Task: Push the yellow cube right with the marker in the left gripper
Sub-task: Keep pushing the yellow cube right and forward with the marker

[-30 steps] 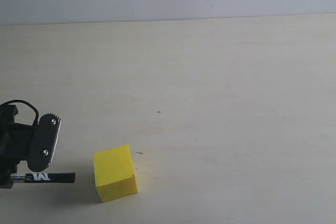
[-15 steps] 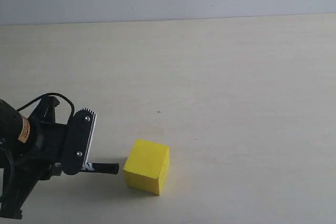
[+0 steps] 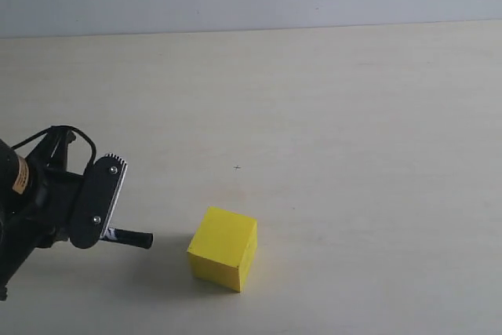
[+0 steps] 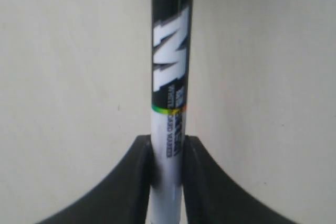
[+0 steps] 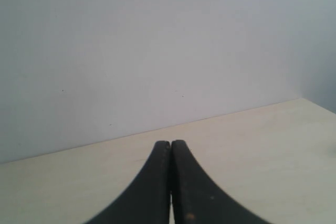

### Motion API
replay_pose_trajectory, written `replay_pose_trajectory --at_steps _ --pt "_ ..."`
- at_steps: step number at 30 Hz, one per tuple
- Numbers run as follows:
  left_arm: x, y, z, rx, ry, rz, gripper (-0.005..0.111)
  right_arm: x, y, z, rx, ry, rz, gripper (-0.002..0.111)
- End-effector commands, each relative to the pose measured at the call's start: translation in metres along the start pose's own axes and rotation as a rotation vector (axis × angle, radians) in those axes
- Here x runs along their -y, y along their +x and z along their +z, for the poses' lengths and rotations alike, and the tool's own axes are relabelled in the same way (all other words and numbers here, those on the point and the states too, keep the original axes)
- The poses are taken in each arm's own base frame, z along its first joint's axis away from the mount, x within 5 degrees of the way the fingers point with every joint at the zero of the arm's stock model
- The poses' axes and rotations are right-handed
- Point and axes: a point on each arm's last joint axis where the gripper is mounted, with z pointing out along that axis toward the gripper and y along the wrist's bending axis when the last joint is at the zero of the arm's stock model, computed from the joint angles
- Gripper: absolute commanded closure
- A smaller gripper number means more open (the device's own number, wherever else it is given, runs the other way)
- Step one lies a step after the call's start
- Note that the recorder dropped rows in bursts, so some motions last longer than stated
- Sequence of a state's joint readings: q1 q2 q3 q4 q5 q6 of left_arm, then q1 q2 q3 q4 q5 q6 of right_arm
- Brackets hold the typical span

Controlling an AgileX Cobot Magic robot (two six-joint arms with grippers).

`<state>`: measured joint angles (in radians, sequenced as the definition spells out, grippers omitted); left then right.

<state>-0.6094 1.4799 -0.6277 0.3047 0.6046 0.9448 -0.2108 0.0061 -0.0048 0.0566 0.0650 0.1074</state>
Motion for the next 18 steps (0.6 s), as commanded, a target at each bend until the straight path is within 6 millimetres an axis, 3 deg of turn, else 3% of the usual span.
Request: replay_pose_trajectory --at_steps 1,7,14,18 --pt "-0.006 -0.007 0.007 0.015 0.02 0.03 0.107 0.0 0.001 0.0 0.004 -0.002 -0.007 0.108" --pt "0.007 -0.05 0.001 0.074 0.002 0.194 0.107 0.0 0.001 0.0 0.004 -0.002 -0.009 0.108" --pt "0.002 -0.029 0.004 0.003 0.06 0.102 0.107 0.0 0.001 0.0 0.004 -0.002 -0.009 0.108" --pt "-0.002 -0.028 0.005 0.017 0.032 0.093 0.107 0.0 0.001 0.0 0.004 -0.002 -0.009 0.108"
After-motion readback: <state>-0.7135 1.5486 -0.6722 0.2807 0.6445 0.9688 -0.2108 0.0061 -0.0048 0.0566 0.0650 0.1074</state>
